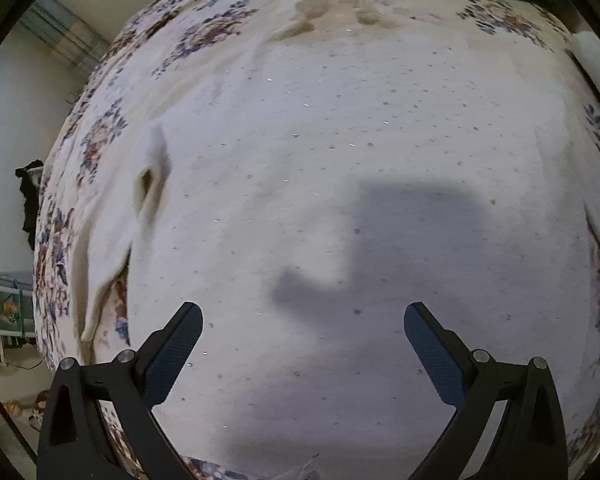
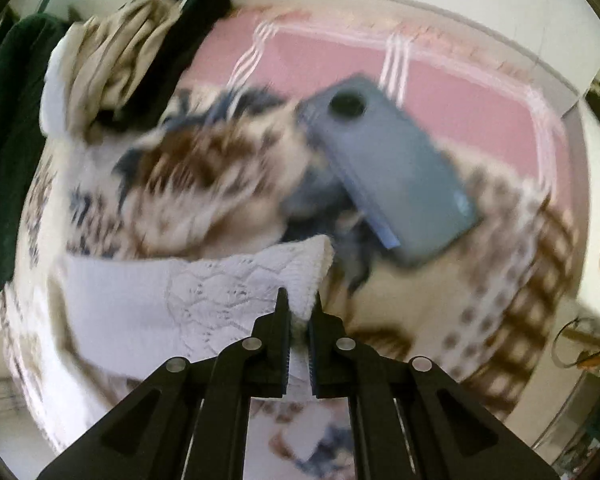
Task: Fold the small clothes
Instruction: 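Lower the right tool to the sweater sleeve cuff and close on it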
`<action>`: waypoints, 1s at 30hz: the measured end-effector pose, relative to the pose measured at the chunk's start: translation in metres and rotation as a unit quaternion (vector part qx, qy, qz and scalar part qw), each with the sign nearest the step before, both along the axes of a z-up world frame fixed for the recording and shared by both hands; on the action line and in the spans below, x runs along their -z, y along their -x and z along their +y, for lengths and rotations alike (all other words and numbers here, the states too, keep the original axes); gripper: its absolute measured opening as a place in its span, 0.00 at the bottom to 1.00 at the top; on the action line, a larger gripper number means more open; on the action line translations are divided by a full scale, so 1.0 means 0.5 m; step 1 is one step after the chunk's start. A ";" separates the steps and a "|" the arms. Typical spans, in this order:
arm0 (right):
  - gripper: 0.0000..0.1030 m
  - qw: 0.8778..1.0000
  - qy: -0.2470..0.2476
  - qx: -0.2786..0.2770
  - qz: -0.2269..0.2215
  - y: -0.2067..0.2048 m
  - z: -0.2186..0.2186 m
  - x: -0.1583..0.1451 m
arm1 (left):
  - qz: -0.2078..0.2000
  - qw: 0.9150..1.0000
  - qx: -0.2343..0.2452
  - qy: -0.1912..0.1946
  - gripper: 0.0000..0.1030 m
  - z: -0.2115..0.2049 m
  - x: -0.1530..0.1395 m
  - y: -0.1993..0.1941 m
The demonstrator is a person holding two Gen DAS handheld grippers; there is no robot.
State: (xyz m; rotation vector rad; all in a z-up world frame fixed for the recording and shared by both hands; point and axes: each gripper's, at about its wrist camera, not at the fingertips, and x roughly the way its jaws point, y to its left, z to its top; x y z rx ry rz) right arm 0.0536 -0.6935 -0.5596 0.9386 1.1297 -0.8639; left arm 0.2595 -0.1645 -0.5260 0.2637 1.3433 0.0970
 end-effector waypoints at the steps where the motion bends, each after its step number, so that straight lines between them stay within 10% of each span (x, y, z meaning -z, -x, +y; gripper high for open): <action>1: 0.07 1.000 0.008 -0.010 0.012 -0.021 -0.022 0.000 | 0.002 1.000 0.001 0.002 1.00 -0.002 0.001 -0.001; 4: 0.08 0.999 -0.002 -0.021 0.031 -0.037 -0.047 0.005 | 0.005 1.000 0.003 -0.001 1.00 -0.008 0.003 -0.003; 9: 0.51 0.998 -0.060 0.035 0.005 0.026 -0.034 -0.018 | 0.009 1.000 0.005 -0.004 1.00 -0.008 0.007 0.000; 14: 0.53 0.973 -0.179 0.123 -0.075 0.077 0.011 0.058 | 0.022 1.000 0.010 -0.011 1.00 -0.014 0.030 0.015; 19: 0.54 0.960 -0.168 0.194 -0.112 0.060 0.013 0.132 | 0.031 0.999 0.018 -0.011 1.00 -0.027 0.037 0.026; 22: 0.07 0.971 -0.117 0.180 -0.109 0.038 0.005 0.095 | 0.031 0.999 0.029 -0.013 1.00 -0.036 0.035 0.029; 30: 0.06 0.979 -0.021 0.171 -0.109 0.024 -0.086 0.002 | 0.024 0.999 0.042 -0.005 1.00 -0.056 0.034 0.012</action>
